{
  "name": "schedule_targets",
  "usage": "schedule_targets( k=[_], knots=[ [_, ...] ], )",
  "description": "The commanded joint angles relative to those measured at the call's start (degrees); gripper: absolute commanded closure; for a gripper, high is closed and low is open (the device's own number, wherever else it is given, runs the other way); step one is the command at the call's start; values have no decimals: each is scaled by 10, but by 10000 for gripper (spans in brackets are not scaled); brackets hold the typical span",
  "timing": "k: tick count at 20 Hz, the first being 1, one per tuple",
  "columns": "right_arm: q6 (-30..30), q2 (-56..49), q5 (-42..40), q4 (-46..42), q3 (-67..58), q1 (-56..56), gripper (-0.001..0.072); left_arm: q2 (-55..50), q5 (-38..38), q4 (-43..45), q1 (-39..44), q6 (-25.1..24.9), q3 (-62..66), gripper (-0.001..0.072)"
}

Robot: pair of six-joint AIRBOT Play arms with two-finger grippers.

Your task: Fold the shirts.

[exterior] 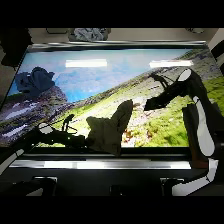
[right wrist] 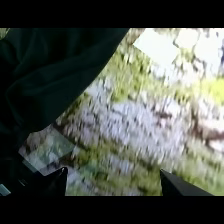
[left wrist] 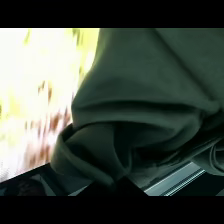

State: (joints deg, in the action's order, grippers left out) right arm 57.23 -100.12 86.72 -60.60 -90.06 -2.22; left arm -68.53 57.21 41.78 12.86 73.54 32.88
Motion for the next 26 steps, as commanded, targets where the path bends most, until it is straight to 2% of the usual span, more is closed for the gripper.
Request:
schedule_targets(
  k=[1, 6, 11, 13, 14, 15, 18, 22, 24, 26],
  knots=[
    [-6, -13, -68, 17, 40, 38, -1, 4, -11, -4, 4, 6, -1, 674],
    [3, -66, -98, 128, 53, 57, 3, 19, -9, -4, 4, 0, 0, 673],
    [46, -77, -153, 123, 53, 105, 36, 29, -9, -4, 4, -1, 0, 674],
    [70, -77, -167, 117, 53, 117, 213, 33, -8, -4, 4, -12, 0, 674],
    [71, -76, -166, 118, 53, 118, 495, 38, -3, -4, 4, -28, 0, 674],
    [70, -73, -151, 119, 53, 118, 674, 43, 6, -1, 2, -43, 5, 675],
    [16, -16, -140, 82, 42, 117, 672, 83, 28, 24, -35, -56, 59, 676],
    [-41, 170, -164, -30, -36, 117, 672, 190, 37, 41, -137, -55, 257, 676],
    [-32, 282, -200, -104, -83, 117, 672, 233, 33, 41, -196, -54, 389, 677],
    [29, 400, -246, -186, -108, 117, 672, 259, 17, 55, -258, -19, 506, 677]
  ],
)
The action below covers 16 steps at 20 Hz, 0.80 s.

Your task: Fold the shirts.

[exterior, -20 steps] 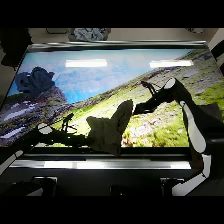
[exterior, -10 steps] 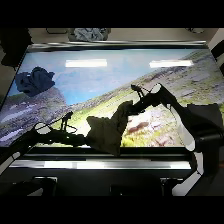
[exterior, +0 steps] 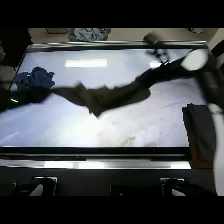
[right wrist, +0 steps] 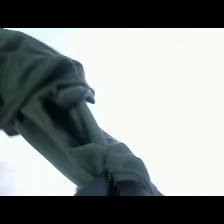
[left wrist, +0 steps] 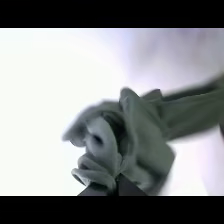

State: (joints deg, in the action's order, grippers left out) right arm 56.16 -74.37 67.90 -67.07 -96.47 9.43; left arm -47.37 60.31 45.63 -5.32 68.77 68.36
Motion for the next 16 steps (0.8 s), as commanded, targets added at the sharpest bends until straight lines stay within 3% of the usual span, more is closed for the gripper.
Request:
schedule_targets(
  k=[1, 3, 6, 10, 13, 16],
  knots=[
    [76, 198, -74, -149, -45, 1, 672, 56, -15, 27, -104, 54, 200, 676],
    [121, 280, -77, -158, -45, 1, 672, 68, -15, 17, -126, 100, 259, 676],
    [142, 352, -76, -141, -45, 1, 672, 86, -15, -35, -124, 97, 296, 676],
    [151, 386, -31, -152, -45, 1, 672, 102, 11, -34, -125, 97, 307, 676],
    [150, 364, 118, -175, -45, 1, 671, 93, 104, -23, -125, 99, 286, 677],
    [150, 300, 318, -184, -16, 1, 671, 91, 152, -23, -124, 99, 176, 676]
  ],
)
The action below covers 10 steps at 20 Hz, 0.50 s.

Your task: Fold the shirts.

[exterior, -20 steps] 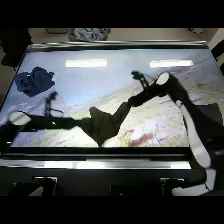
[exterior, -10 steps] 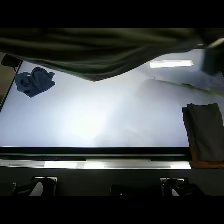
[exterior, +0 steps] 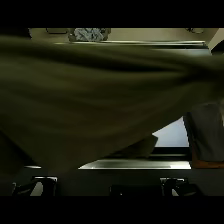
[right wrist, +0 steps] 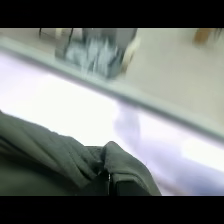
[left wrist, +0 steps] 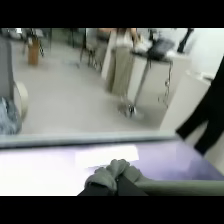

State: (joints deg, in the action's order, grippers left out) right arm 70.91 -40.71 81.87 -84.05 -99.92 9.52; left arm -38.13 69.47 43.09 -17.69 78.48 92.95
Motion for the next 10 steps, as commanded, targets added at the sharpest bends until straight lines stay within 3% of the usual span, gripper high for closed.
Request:
schedule_targets(
  k=[1, 3, 6, 10],
  knots=[
    [3, -56, 212, -10, 49, 0, 670, -1, 61, 2, -1, 2, -121, 676],
    [3, -85, 192, -7, 146, 0, 670, -6, 46, 0, 0, -1, -236, 675],
    [3, -136, 9, -7, 286, 0, 670, -57, -47, -11, 37, -66, -372, 675],
    [42, -288, -173, -4, 323, 0, 670, -236, -172, -14, 107, -117, -375, 674]
  ],
)
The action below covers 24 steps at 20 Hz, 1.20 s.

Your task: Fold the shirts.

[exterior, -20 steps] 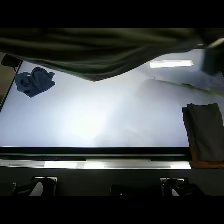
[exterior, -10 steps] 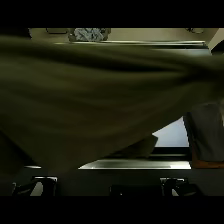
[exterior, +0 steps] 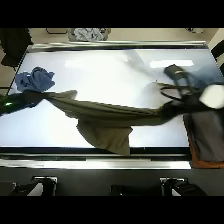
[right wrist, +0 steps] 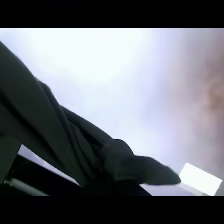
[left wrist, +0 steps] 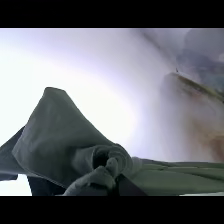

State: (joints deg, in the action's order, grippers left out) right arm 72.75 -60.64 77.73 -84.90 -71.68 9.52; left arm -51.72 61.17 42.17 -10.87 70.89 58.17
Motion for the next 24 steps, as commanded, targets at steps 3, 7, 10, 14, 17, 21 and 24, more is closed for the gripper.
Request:
schedule_targets(
  k=[3, 7, 10, 14, 17, 21, 24],
  knots=[
    [63, -189, -239, 5, 41, 0, 669, -239, -125, -5, 48, -40, 33, 674],
    [113, -261, -345, 39, 40, 0, 568, -334, -102, -10, 59, -17, 72, 494],
    [83, -257, -322, 52, -10, -29, 13, -340, -67, 3, 38, -10, 101, -9],
    [-50, -240, -169, 74, -146, -161, 21, -333, 116, 50, -44, 55, 186, -9],
    [-97, -250, -57, 128, -158, -268, 34, -298, 202, 140, -58, 63, 143, -9],
    [-163, -304, 89, 127, -158, -299, 8, -204, 145, 104, -23, 63, -83, -9],
    [-175, -328, 83, 133, -158, -278, 10, -166, 72, 20, 41, 63, -214, -9]
  ],
)
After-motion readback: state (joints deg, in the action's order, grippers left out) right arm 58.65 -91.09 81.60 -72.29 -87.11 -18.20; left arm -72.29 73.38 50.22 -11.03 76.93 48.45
